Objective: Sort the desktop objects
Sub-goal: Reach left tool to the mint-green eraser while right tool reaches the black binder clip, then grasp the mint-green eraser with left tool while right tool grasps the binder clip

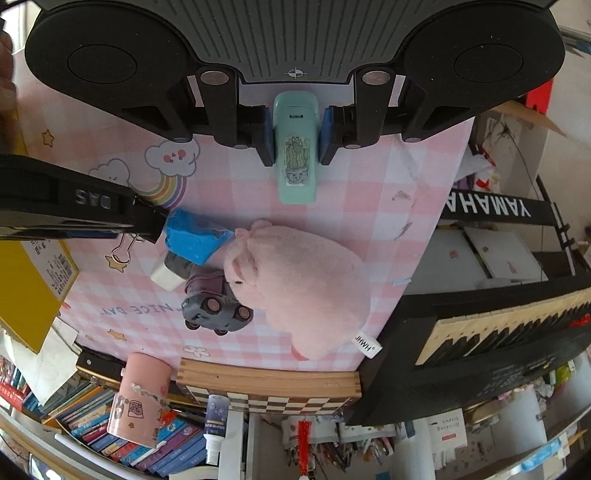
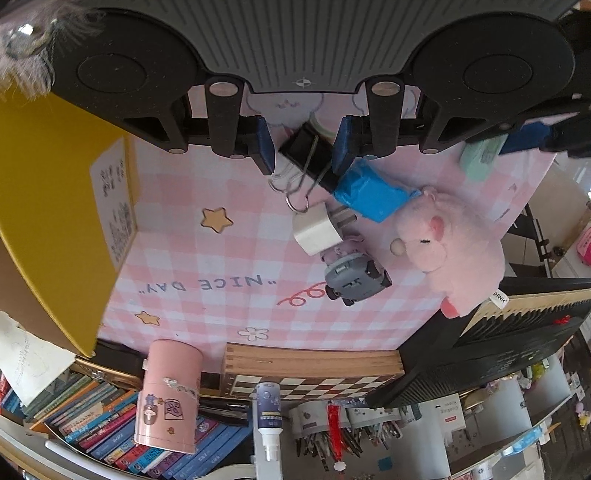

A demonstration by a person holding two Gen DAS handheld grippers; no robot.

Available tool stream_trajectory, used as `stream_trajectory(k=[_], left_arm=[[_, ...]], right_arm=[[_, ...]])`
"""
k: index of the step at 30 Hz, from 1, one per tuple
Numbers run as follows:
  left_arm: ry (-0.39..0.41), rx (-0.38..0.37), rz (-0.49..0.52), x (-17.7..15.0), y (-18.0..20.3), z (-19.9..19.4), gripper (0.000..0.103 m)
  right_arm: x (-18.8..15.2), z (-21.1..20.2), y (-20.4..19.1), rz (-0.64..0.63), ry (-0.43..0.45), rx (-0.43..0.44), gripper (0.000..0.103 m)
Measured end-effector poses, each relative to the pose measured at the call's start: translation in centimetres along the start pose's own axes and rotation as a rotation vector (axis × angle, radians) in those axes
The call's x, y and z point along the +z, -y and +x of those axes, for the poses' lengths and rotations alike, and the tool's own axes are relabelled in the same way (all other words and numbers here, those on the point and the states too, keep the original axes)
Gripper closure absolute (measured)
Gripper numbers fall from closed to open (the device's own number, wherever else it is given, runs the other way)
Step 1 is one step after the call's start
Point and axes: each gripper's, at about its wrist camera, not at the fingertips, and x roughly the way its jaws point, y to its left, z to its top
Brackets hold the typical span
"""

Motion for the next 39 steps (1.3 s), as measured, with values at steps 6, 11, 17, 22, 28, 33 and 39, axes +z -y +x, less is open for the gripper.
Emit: stream_trajectory(k=[6,11,17,22,28,33,39], left_arm=[[-0.020,0.001,0.003,-0.5,-0.2,-0.5,0.080],[-0.011,0.017,-0.019,-0.6,-0.5,-1.1,0.080],[0.022,-0.009,-0.036,-0.3,-0.4,-2.0,0.080],[0.052,-0.027,-0.048,-0.4,-0.4,-3.3,0.080],[0.098,-0.054,-0.062,-0.9,-0.7,-6.0,0.080],[0.138,-0.089,-0.048,-1.6,-0.7,-8.3,0.080],[0.177,-0.125,-0.038,-3.3,-0.8,-10.8,0.080]], right_arm=[[0.1,1.0,-0.8,-0.056,0.034,-0.012,0.069],[0.1,0.6,-1.0,-0.136,0.058,0.020,0.089],[-0.4,-1.8,-0.4,-0.153,0.068,0.060,0.094],[-0.6,-3.2,-0.4,-0.148,0.081,0.070,0.094],[-1.2,-5.7,-0.8,-0.142,0.106,0.074,0.094],[-2.0,-8.3,-1.1,-0.122,0.132,0.067,0.094],[-3.4,-11.7,-1.8,-0.104,0.155,0.057,0.094]])
